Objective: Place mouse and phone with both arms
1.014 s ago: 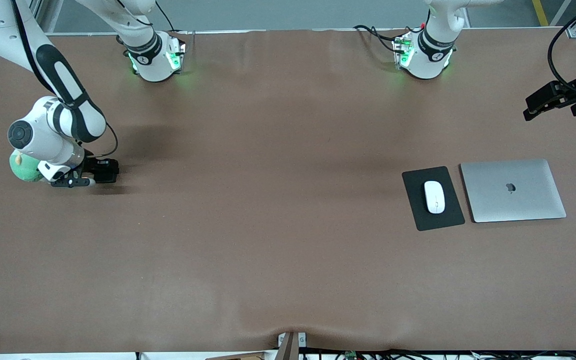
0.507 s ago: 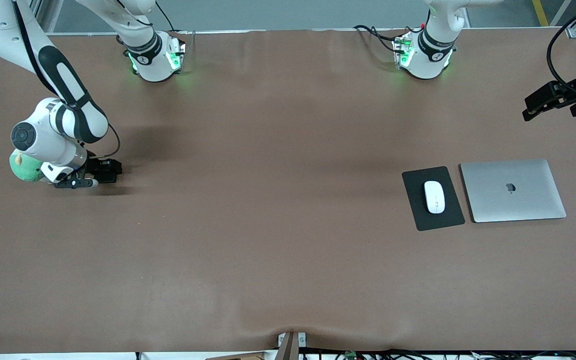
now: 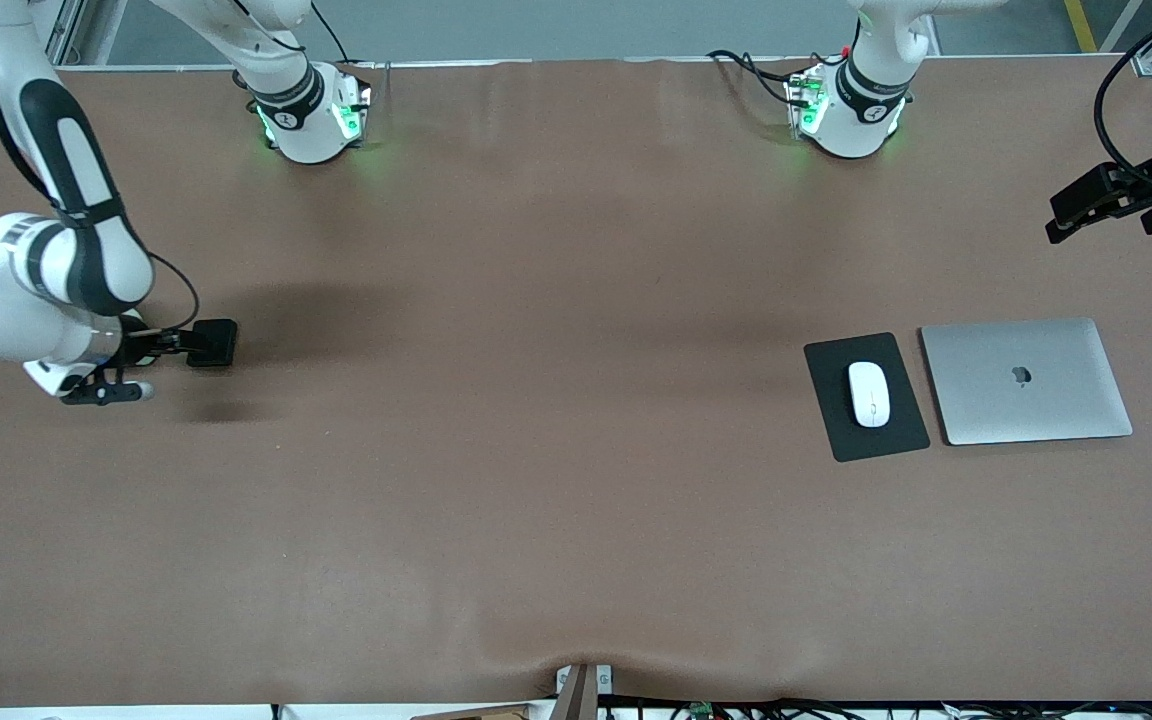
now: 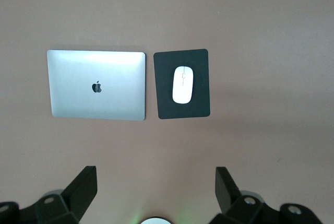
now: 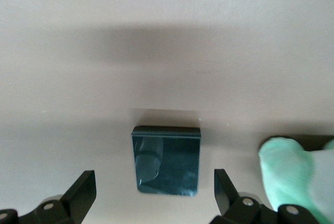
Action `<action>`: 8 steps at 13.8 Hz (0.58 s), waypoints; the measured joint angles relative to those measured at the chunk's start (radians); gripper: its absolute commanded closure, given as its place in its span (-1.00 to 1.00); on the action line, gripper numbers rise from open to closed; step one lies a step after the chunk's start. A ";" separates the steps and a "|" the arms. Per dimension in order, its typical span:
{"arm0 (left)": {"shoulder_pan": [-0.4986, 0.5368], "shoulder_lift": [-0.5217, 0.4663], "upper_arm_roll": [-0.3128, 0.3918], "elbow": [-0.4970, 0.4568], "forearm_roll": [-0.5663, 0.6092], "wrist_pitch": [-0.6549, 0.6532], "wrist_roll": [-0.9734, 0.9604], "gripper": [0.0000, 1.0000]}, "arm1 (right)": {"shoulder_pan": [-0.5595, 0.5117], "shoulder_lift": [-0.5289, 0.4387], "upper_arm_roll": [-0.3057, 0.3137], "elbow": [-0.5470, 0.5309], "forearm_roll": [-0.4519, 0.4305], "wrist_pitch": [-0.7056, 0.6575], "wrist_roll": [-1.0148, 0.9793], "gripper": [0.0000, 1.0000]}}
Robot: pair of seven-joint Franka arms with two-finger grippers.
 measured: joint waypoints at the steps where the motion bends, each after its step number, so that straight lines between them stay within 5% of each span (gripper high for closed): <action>1: 0.000 0.000 0.000 0.000 0.000 0.001 0.000 -1.00 | 0.000 -0.002 0.001 0.035 0.000 -0.036 0.000 -1.00; 8: 0.000 -0.001 0.000 0.002 0.000 0.002 0.000 -1.00 | 0.030 -0.002 0.004 0.308 0.000 -0.358 0.000 -1.00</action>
